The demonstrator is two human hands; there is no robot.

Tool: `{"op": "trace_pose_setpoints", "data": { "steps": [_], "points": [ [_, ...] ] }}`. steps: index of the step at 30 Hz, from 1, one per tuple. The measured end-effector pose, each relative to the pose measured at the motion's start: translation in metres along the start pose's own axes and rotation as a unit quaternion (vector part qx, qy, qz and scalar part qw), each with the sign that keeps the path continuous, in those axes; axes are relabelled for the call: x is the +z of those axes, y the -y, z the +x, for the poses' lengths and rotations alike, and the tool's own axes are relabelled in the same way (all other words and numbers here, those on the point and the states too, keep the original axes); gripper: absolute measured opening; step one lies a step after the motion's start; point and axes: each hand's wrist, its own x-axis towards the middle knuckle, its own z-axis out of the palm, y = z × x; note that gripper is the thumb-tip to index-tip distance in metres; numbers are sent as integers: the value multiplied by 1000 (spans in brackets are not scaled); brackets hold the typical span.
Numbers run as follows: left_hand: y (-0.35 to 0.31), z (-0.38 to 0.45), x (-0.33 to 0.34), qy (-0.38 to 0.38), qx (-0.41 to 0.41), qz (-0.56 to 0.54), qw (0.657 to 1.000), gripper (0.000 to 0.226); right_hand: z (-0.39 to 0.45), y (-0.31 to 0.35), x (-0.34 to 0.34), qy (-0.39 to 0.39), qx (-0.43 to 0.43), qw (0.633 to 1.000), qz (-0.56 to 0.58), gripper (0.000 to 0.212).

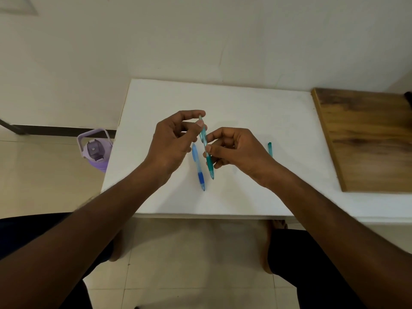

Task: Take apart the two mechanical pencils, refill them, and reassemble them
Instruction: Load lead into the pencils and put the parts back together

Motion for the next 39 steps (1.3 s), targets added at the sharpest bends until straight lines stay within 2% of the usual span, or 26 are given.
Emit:
{"op": "trace_pose_setpoints", "data": {
  "steps": [5, 10, 14, 20, 27, 31, 32, 34, 36, 39],
  "points": [
    [0, 0, 0, 5, 26, 6, 1000, 19, 1, -1, 3, -33, -5, 999, -31, 21],
    [0, 6, -3, -17, 2, 18, 1000, 19, 0, -1, 0, -10, -13, 997, -78, 30],
    [-4, 11, 1, -16, -11, 22, 1000, 15, 0, -1, -4, -5, -3, 995, -97, 26],
    [-4, 14, 13, -27, -6, 66, 997, 29, -7, 2, -19, -7, 5, 994, -111, 24],
    [-1, 12, 23, -35, 2, 113, 993, 33, -12, -1, -29, -42, 4, 984, -176, 23],
    [-8, 18, 17, -88, -20, 67, 994, 30, -19, -7, -32, -48, 17, 966, -255, 23],
    [-9, 21, 12, -82, -25, 65, 994, 25, -21, -9, -33, -54, 24, 966, -252, 23],
    [-6, 22, 4, -9, -32, 138, 990, 14, -22, -10, -36, -76, 36, 970, -226, 22],
    [4, 16, 6, 83, -25, 268, 959, 9, -22, -9, -38, -101, 40, 970, -217, 23],
    [20, 8, 19, 110, 16, 382, 918, 14, -20, -8, -38, -117, 47, 967, -220, 25]
  ]
}}
